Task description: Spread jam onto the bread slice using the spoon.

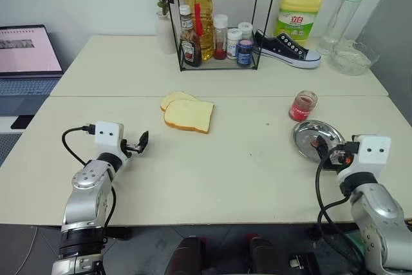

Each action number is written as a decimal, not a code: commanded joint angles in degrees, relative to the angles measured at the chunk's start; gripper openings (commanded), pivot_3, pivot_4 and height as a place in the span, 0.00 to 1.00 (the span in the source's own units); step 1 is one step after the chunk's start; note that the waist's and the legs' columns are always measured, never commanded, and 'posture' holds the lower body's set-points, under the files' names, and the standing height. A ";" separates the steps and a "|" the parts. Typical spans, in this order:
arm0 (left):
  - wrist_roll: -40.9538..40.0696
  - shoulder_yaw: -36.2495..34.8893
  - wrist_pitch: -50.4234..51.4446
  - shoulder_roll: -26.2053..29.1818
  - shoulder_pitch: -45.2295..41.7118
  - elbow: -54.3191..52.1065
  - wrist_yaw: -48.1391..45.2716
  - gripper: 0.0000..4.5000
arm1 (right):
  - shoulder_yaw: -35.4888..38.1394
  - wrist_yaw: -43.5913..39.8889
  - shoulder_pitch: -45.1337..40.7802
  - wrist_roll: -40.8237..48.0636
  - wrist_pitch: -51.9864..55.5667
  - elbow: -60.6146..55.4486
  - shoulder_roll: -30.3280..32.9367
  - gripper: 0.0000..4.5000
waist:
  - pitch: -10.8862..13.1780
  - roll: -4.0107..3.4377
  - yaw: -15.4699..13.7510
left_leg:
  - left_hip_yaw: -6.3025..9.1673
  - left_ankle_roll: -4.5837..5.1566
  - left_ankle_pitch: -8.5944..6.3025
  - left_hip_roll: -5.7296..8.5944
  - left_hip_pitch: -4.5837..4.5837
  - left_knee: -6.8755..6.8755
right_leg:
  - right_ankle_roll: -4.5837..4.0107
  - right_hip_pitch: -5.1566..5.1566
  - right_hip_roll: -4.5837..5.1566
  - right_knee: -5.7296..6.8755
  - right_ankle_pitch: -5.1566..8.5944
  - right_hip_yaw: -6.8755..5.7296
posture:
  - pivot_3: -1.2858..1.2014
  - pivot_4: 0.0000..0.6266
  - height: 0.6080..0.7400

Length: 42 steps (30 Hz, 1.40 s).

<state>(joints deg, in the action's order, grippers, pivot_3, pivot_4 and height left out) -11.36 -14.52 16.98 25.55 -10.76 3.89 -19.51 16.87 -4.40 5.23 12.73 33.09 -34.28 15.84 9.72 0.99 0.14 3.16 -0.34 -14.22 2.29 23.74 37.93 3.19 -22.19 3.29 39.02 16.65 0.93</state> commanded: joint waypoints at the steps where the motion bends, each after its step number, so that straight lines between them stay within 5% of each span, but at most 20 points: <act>1: -0.13 -1.15 -0.24 0.80 -0.05 -2.73 0.55 1.00 | 1.48 -1.17 -0.98 0.26 -0.86 -0.28 1.48 1.00 | 0.00 0.00 -0.02 | 0.00 0.00 0.00 0.00 0.00 0.00 | 0.00 0.00 0.00 0.00 0.00 0.00 | 0.52 0.24 1.00; 16: -4.81 -2.53 4.89 4.44 1.31 -7.44 -5.50 1.00 | 0.26 -7.84 -2.25 2.83 -0.12 0.67 4.97 1.00 | 0.00 0.00 0.02 | 0.00 0.00 0.00 0.00 0.00 0.00 | 0.00 0.00 0.00 -0.01 0.00 0.00 | 0.52 0.24 1.00; 20: -11.28 -2.84 12.88 11.92 -3.66 -6.67 -15.38 1.00 | -6.81 -28.01 -6.84 13.35 8.07 -1.19 18.85 1.00 | 0.05 -0.01 0.31 | -0.02 0.01 0.00 -0.02 0.00 0.01 | 0.00 0.01 -0.02 0.00 0.00 -0.01 | 0.52 0.24 1.00; 23: -13.37 -0.98 17.99 13.44 -8.50 -3.26 -17.78 1.00 | -11.34 -33.27 -10.94 16.23 10.14 0.26 23.25 1.00 | 0.02 0.03 0.09 | 0.13 0.02 0.00 -0.04 -0.05 0.03 | -0.01 0.13 -0.06 -0.05 0.00 -0.16 | 0.52 0.24 1.00; 31: -11.89 6.05 21.98 9.15 -18.18 7.07 -18.72 1.00 | -16.50 -32.64 -22.04 18.49 12.19 2.64 19.27 1.00 | 0.03 0.05 0.08 | 0.09 0.02 0.00 -0.01 -0.05 0.03 | -0.01 0.11 -0.05 -0.06 0.00 -0.08 | 0.52 0.24 1.00; 42: -11.71 2.47 14.41 -0.69 -26.32 26.71 -15.51 1.00 | -15.86 -27.86 -21.50 18.75 13.73 0.25 16.62 1.00 | 0.00 0.09 -0.22 | 0.09 0.00 0.00 0.03 0.07 0.08 | -0.01 0.00 0.02 -0.02 0.00 -0.09 | 0.52 0.24 1.00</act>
<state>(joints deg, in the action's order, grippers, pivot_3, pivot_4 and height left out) -22.24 -10.82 32.00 25.18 -35.90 29.57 -35.45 -0.67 -33.00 -16.29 30.51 46.95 -31.59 32.67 9.72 1.09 -0.08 3.26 -0.34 -14.22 2.32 23.80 38.01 3.18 -22.20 3.31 39.01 16.65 0.84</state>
